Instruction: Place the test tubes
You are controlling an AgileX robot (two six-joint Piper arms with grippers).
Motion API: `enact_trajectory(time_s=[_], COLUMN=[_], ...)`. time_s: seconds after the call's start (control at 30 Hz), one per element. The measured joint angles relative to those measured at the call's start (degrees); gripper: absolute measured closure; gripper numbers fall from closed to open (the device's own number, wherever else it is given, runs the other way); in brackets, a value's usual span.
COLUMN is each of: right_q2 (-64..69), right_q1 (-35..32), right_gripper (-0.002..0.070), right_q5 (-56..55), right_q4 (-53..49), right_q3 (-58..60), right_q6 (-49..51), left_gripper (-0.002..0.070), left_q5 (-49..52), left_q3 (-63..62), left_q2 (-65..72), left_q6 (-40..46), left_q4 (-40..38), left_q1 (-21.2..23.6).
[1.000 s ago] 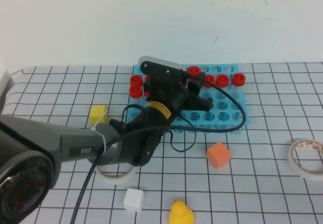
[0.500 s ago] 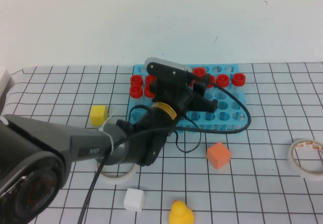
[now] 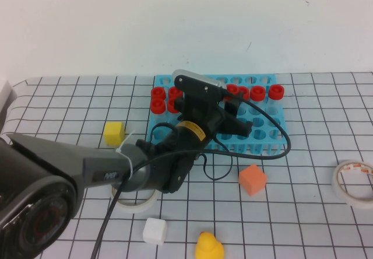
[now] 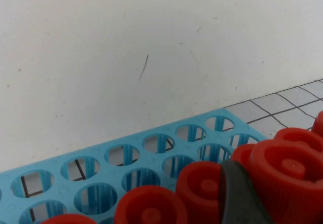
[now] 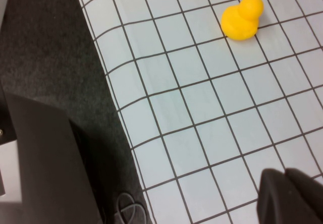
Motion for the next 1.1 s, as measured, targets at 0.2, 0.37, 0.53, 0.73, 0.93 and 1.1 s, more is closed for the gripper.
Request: enact_trajectory(time_s=[0.2, 0.37, 0.53, 0.73, 0.93, 1.1], right_q2=[0.0, 0.0, 0.0, 0.0, 0.0, 0.0], right_q1=[0.0, 0.0, 0.0, 0.0, 0.0, 0.0], right_gripper=[0.0678, 0.0678, 0.0678, 0.0678, 0.0678, 0.0678], right_q5=[0.0, 0.0, 0.0, 0.0, 0.0, 0.0], right_q4=[0.0, 0.0, 0.0, 0.0, 0.0, 0.0], right_q3=[0.0, 0.0, 0.0, 0.0, 0.0, 0.0], right_q6=[0.0, 0.0, 0.0, 0.0, 0.0, 0.0], left_gripper=[0.0352, 0.0107, 0.0078, 0.0218, 0.0579, 0.0662], left_q5=[0.8, 0.8, 1.84, 4.98, 13.31, 22.12], left_q3=[-0.09, -0.09, -0.09, -0.09, -0.09, -0.09], left_q2=[0.0, 0.0, -0.63, -6.39, -16.22, -26.4], left_q6=[0.35, 0.46, 2.19, 5.96, 9.47, 9.79], left_q4=[0.32, 0.6, 0.72, 0.11, 2.7, 9.69], left_q1=[0.0, 0.0, 0.0, 0.0, 0.0, 0.12])
